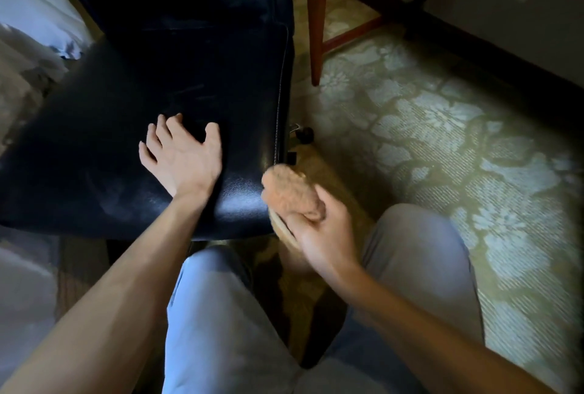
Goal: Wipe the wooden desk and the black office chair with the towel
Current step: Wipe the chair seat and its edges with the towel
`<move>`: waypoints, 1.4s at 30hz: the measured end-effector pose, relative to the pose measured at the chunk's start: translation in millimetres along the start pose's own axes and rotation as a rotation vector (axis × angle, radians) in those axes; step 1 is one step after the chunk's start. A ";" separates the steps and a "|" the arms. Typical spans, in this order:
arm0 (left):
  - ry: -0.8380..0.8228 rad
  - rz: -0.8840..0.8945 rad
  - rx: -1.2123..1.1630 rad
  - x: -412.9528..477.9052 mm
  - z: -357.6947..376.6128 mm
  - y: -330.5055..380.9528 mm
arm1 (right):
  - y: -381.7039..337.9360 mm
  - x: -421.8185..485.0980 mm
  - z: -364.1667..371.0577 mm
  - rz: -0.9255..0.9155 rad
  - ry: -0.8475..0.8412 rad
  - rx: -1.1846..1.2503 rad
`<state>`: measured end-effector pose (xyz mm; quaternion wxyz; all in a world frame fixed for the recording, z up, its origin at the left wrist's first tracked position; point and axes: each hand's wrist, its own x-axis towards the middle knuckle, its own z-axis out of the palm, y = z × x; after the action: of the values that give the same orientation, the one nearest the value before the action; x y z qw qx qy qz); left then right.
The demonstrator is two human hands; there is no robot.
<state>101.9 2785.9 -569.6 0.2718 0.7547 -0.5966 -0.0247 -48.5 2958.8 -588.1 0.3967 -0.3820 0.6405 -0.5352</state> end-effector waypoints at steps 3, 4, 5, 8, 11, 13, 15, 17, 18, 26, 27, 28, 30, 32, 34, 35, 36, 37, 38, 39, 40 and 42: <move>-0.021 0.006 -0.017 -0.3 -1.2 2.3 | -9.6 7.8 -10.8 0.031 0.103 0.123; -0.020 0.005 -0.016 0.1 -0.4 5.1 | -14.6 14.9 -9.3 0.036 0.148 0.168; -0.019 -0.003 -0.007 -0.7 0.7 7.4 | -17.0 18.7 -3.2 0.021 0.166 0.153; -0.027 -0.021 -0.002 -2.6 2.5 14.1 | -7.0 -4.6 25.3 -0.144 0.215 -0.191; -0.027 -0.025 -0.005 -1.7 3.8 17.8 | 29.8 -32.0 30.4 -0.226 0.193 -0.246; -0.034 -0.003 0.000 -3.3 4.2 16.6 | 38.9 -33.7 27.9 -0.135 0.200 -0.065; -0.034 0.030 -0.007 -3.9 4.1 14.4 | 31.3 -13.9 24.3 0.037 0.351 0.164; -0.032 0.048 0.007 -4.5 2.4 9.8 | 15.1 15.0 17.6 0.158 0.516 0.343; -0.037 0.059 0.010 -4.9 3.1 9.6 | 9.1 28.8 12.0 0.168 0.553 0.381; -0.061 0.120 -0.002 -1.1 -6.2 -12.9 | -55.3 87.0 21.4 0.054 0.431 0.363; -0.062 0.141 -0.009 0.2 -8.3 -17.5 | -63.1 97.9 20.9 0.066 0.457 0.436; -0.064 0.165 -0.006 2.5 -12.2 -24.6 | -69.5 106.8 21.8 0.069 0.466 0.493; -0.093 0.217 0.012 8.9 -20.5 -40.8 | -76.6 106.0 22.4 0.049 0.436 0.519; -0.166 0.236 0.014 18.4 -31.5 -56.2 | -70.5 79.9 23.6 0.054 0.369 0.441; -0.262 0.193 -0.019 27.8 -43.9 -67.1 | -49.1 42.1 28.8 0.062 0.316 0.349; -0.296 0.155 -0.042 31.5 -48.1 -68.2 | -37.3 24.6 35.1 0.077 0.299 0.320; -0.299 0.125 -0.061 32.3 -50.7 -63.6 | -27.2 11.9 44.3 0.102 0.277 0.297; -0.296 0.123 -0.077 30.1 -50.6 -53.9 | -20.2 2.8 56.8 0.134 0.259 0.279; -0.317 0.161 -0.091 24.6 -48.9 -41.4 | -15.3 -3.2 71.6 0.160 0.256 0.258; -0.354 0.242 -0.092 16.3 -43.6 -29.2 | -12.5 -6.7 86.5 0.174 0.250 0.239; -0.383 0.338 -0.071 7.7 -37.1 -17.9 | -14.4 -7.4 100.2 0.184 0.235 0.235; -0.394 0.388 -0.020 -5.9 -29.4 -6.3 | -18.1 -2.6 119.0 0.213 0.179 0.237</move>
<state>116.4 2803.4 -549.1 0.1577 0.6042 -0.7711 -0.1244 62.8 2913.2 -583.3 0.4347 -0.2133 0.6425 -0.5939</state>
